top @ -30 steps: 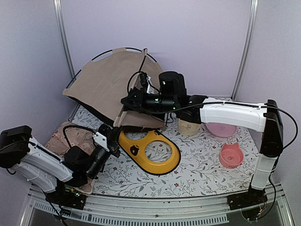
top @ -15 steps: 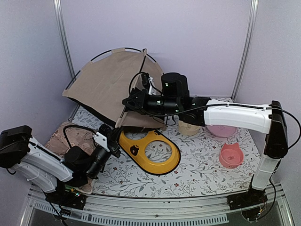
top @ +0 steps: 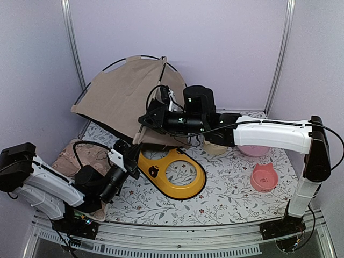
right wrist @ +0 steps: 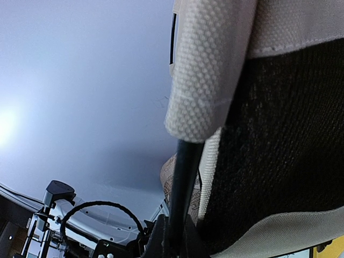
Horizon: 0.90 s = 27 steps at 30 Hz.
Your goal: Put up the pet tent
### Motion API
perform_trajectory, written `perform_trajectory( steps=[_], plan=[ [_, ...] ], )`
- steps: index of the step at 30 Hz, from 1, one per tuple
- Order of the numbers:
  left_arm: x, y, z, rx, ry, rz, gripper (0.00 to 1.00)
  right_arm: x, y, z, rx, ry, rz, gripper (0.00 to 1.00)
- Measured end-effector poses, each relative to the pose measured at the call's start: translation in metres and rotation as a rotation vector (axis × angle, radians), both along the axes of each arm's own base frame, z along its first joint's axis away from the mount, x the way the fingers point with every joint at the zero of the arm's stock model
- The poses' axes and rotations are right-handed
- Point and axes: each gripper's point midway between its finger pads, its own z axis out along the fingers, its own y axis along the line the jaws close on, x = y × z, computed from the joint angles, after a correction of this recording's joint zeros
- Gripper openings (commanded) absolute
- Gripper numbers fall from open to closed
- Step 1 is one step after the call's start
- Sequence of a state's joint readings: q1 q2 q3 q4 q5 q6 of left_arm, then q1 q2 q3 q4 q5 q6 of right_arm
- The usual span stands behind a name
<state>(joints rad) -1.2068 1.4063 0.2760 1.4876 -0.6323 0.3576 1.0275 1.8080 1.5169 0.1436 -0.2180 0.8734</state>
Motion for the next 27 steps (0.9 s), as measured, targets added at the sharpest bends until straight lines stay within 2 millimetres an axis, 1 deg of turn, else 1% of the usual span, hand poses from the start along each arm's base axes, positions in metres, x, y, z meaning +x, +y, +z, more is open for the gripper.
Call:
perform_trajectory(
  steps=[2,3,4,5,6,7,9,11,13,15,18,21,24,27],
  plan=[
    [0.0,-0.001,0.0,-0.002,0.003,-0.004,0.0,-0.002,0.001,0.0,-0.002,-0.003,0.003,0.0],
    [0.0,-0.002,0.0,-0.002,0.005,-0.006,0.0,-0.002,0.001,0.0,-0.003,-0.007,0.005,0.02],
    [0.0,-0.002,-0.001,-0.002,0.007,-0.009,0.01,-0.003,0.001,0.0,-0.005,-0.01,0.006,0.05],
    [0.0,-0.002,0.0,-0.002,0.009,-0.012,0.04,-0.003,0.002,-0.001,-0.008,-0.016,0.007,0.1],
    [0.0,-0.003,-0.001,-0.001,0.012,-0.014,0.08,-0.004,0.001,-0.002,-0.012,-0.019,0.007,0.16],
    [0.0,-0.003,-0.002,0.002,0.019,-0.017,0.14,-0.004,0.0,-0.004,-0.02,-0.025,0.005,0.24],
    [0.0,-0.003,-0.004,0.009,0.035,-0.022,0.3,-0.005,-0.005,-0.009,-0.043,-0.042,-0.009,0.4],
    [-0.001,-0.003,-0.001,0.001,0.05,-0.033,0.47,-0.005,-0.015,-0.012,-0.072,-0.058,-0.035,0.54],
    [-0.003,-0.001,0.004,-0.016,0.078,-0.049,0.56,-0.005,-0.029,-0.011,-0.101,-0.09,-0.066,0.69],
    [-0.005,0.003,0.009,-0.043,0.117,-0.066,0.6,-0.006,-0.041,-0.006,-0.122,-0.115,-0.092,0.78],
    [-0.01,0.012,0.016,-0.087,0.172,-0.095,0.65,-0.004,-0.058,0.005,-0.147,-0.159,-0.133,0.88],
    [-0.016,0.022,0.02,-0.118,0.229,-0.127,0.69,-0.001,-0.074,0.013,-0.167,-0.202,-0.164,0.92],
    [-0.023,0.029,0.023,-0.13,0.279,-0.159,0.73,0.007,-0.094,0.011,-0.197,-0.218,-0.199,0.95],
    [-0.03,0.033,0.026,-0.124,0.333,-0.198,0.78,0.026,-0.116,0.003,-0.233,-0.219,-0.249,0.97]
  ],
)
